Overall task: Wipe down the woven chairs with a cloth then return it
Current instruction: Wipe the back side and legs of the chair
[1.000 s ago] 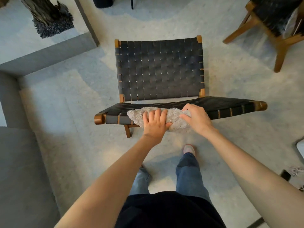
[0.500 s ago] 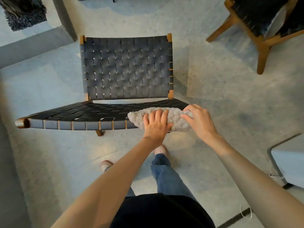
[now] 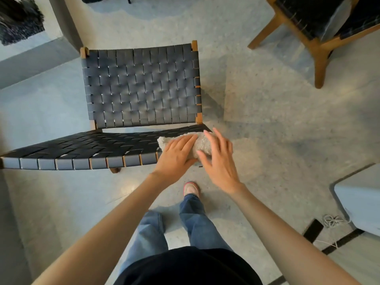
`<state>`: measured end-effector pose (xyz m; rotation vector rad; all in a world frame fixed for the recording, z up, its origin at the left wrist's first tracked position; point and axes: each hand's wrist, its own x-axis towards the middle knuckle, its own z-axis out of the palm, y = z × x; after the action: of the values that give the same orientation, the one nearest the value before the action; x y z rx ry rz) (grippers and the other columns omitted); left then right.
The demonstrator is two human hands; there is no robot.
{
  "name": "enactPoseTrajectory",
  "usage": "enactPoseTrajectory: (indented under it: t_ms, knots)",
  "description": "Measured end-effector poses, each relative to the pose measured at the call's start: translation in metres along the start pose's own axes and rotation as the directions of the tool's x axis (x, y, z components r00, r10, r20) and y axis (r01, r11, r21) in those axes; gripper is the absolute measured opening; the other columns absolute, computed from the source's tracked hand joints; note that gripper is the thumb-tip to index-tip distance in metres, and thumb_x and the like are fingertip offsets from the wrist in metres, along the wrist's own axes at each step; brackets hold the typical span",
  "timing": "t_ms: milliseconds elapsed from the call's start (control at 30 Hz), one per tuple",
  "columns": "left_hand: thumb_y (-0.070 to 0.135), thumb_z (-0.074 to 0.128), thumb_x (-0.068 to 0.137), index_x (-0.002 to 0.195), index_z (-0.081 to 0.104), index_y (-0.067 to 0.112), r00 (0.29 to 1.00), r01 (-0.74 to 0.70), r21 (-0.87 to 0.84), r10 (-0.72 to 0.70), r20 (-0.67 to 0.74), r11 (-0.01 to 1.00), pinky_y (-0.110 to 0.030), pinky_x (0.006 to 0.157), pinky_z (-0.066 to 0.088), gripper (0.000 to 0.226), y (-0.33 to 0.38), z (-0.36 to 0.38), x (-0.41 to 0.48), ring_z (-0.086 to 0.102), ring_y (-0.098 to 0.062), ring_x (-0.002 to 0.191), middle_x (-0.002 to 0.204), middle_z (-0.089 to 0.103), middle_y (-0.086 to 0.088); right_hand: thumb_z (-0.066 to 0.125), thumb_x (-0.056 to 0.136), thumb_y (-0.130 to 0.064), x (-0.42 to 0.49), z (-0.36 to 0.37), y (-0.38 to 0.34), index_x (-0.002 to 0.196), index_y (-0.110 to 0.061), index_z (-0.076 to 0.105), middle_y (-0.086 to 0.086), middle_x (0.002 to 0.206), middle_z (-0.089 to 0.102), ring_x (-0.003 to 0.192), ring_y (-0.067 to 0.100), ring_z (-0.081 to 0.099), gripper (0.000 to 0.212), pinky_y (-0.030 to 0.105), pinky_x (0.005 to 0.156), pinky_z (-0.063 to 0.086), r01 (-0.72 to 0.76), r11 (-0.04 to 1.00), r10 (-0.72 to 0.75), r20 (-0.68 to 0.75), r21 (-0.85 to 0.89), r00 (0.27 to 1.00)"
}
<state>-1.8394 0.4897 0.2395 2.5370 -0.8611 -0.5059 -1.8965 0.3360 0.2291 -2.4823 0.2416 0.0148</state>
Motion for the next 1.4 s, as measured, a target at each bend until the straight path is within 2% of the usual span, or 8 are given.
enactPoseTrajectory:
  t_ms: [333,533,667,867,1067,1167,1300,1400]
  knots:
    - [0.045,0.040,0.093,0.147,0.028,0.019,0.987,0.159,-0.036,-0.159,0.005,0.987,-0.035,0.108,0.034,0.061,-0.010,-0.006,-0.015,0.035,-0.019,0.134,0.148,0.037,0.000,0.043,0.094,-0.043,0.013,0.024,0.010,0.101,-0.012,0.068,0.010,0.132,0.059,0.104,0.029,0.066,0.040,0.039,0.072,0.058,-0.064,0.988,0.092,-0.206,0.142,0.974]
    - [0.028,0.041,0.100,0.144,0.037,0.014,0.992,0.118,-0.096,-0.123,-0.042,0.988,-0.026,0.105,0.032,0.046,0.011,-0.004,0.003,0.037,-0.018,0.133,0.145,0.043,-0.002,0.051,0.097,-0.013,0.016,0.035,-0.014,0.093,0.004,0.059,0.027,0.133,0.053,0.116,0.038,0.058,0.019,0.020,0.073,0.040,-0.222,0.940,0.308,-0.364,0.260,0.879]
    - [0.026,0.043,0.100,0.143,0.039,0.013,0.992,0.113,-0.082,-0.117,-0.052,0.990,-0.028,0.107,0.031,0.045,0.007,-0.003,0.004,0.041,-0.022,0.132,0.143,0.046,-0.005,0.049,0.098,-0.016,0.027,0.033,-0.024,0.099,0.001,0.061,0.018,0.119,0.063,0.113,0.035,0.057,0.021,0.028,0.072,0.033,-0.435,0.814,0.556,-0.300,0.384,0.775]
    - [0.032,0.042,0.099,0.144,0.036,0.012,0.991,0.131,-0.027,-0.131,-0.026,0.991,-0.031,0.106,0.033,0.049,-0.003,0.000,-0.002,0.040,-0.022,0.132,0.145,0.042,-0.004,0.063,0.091,-0.024,0.025,0.015,0.005,0.100,-0.005,0.067,0.016,0.138,0.053,0.109,0.029,0.063,0.022,0.025,0.074,0.047,-0.030,0.995,0.047,-0.184,0.096,0.982]
    - [0.022,0.062,0.090,0.136,0.048,0.005,0.995,0.055,0.058,-0.050,-0.091,0.997,-0.044,0.098,0.045,0.051,-0.006,0.008,-0.011,0.052,-0.031,0.122,0.134,0.054,-0.012,0.046,0.091,-0.035,0.035,-0.001,0.039,0.110,0.000,0.061,0.019,0.145,0.043,0.095,0.025,0.067,0.042,0.028,0.061,0.055,0.431,0.898,-0.430,0.033,-0.083,0.902]
    - [0.024,0.061,0.090,0.139,0.045,0.010,0.994,0.054,0.068,-0.048,-0.095,0.996,-0.044,0.099,0.046,0.053,-0.006,0.007,-0.012,0.050,-0.030,0.124,0.137,0.052,-0.010,0.046,0.090,-0.026,0.033,0.002,0.037,0.102,0.002,0.062,0.023,0.136,0.052,0.102,0.033,0.066,0.035,0.033,0.061,0.057,0.421,0.891,-0.431,-0.026,-0.171,0.902]
    - [0.028,0.046,0.099,0.144,0.039,0.020,0.989,0.122,0.000,-0.122,-0.086,0.993,-0.035,0.100,0.042,0.047,-0.002,0.002,-0.011,0.042,-0.021,0.131,0.144,0.045,0.000,0.045,0.094,-0.018,0.025,0.010,0.016,0.084,0.001,0.058,0.023,0.130,0.058,0.083,0.034,0.071,0.025,0.035,0.051,0.055,0.156,0.965,-0.179,-0.098,-0.211,0.979]
    - [0.028,0.044,0.100,0.139,0.047,0.021,0.981,0.154,-0.037,-0.157,-0.111,0.987,-0.031,0.096,0.043,0.040,0.000,-0.005,-0.011,0.046,-0.020,0.126,0.140,0.050,0.003,0.044,0.101,-0.027,0.028,-0.001,-0.006,0.101,0.003,0.060,0.017,0.144,0.046,0.111,0.037,0.062,0.033,0.042,0.077,0.053,-0.073,0.982,0.079,0.032,-0.173,0.996]
